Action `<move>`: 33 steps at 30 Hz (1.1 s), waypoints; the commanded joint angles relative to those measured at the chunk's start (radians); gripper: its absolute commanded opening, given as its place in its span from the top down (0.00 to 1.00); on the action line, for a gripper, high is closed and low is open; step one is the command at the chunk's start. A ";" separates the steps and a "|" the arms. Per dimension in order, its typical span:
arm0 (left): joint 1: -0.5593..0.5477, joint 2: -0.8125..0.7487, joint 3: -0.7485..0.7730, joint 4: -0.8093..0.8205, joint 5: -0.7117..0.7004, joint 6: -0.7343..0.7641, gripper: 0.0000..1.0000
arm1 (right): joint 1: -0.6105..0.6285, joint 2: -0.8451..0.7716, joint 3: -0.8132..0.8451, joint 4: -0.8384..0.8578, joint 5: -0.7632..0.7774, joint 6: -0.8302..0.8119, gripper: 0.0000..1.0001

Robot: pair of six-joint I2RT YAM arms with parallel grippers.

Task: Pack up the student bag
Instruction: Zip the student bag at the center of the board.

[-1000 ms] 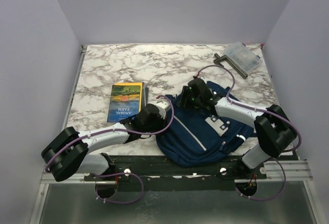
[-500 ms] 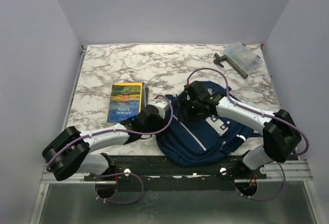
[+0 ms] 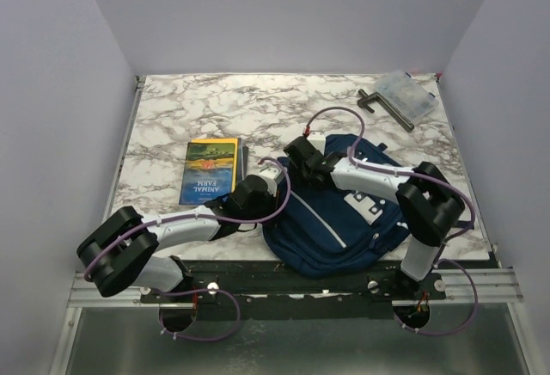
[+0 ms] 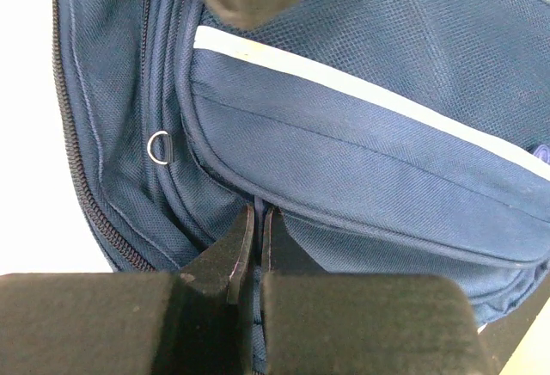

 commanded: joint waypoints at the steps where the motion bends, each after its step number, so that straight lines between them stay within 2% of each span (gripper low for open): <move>1: -0.011 0.017 0.033 0.051 0.049 -0.016 1.00 | -0.011 0.170 0.039 0.121 0.074 0.090 0.29; 5: -0.011 -0.003 0.024 0.056 0.096 -0.068 1.00 | -0.013 0.254 0.110 0.136 0.081 0.088 0.29; 9: -0.011 -0.041 -0.012 0.058 0.046 -0.064 1.00 | -0.012 0.205 0.184 0.059 0.032 -0.048 0.24; 11: -0.008 -0.046 -0.022 0.058 0.024 -0.057 1.00 | -0.014 0.191 0.270 -0.096 -0.004 -0.075 0.21; 15: -0.007 -0.029 -0.029 0.075 -0.002 -0.065 1.00 | -0.013 0.152 0.315 -0.242 -0.186 -0.125 0.21; 19: -0.007 -0.025 -0.046 0.117 -0.011 -0.068 1.00 | -0.012 0.176 0.379 -0.402 -0.208 -0.042 0.21; 22: -0.007 -0.032 -0.059 0.138 -0.016 -0.072 1.00 | -0.006 0.188 0.393 -0.430 -0.213 0.000 0.23; 29: -0.007 -0.056 -0.081 0.164 -0.027 -0.071 1.00 | 0.025 0.300 0.548 -0.570 -0.068 0.101 0.26; 33: -0.009 -0.062 -0.092 0.183 -0.033 -0.062 1.00 | 0.030 0.417 0.686 -0.691 -0.069 0.165 0.39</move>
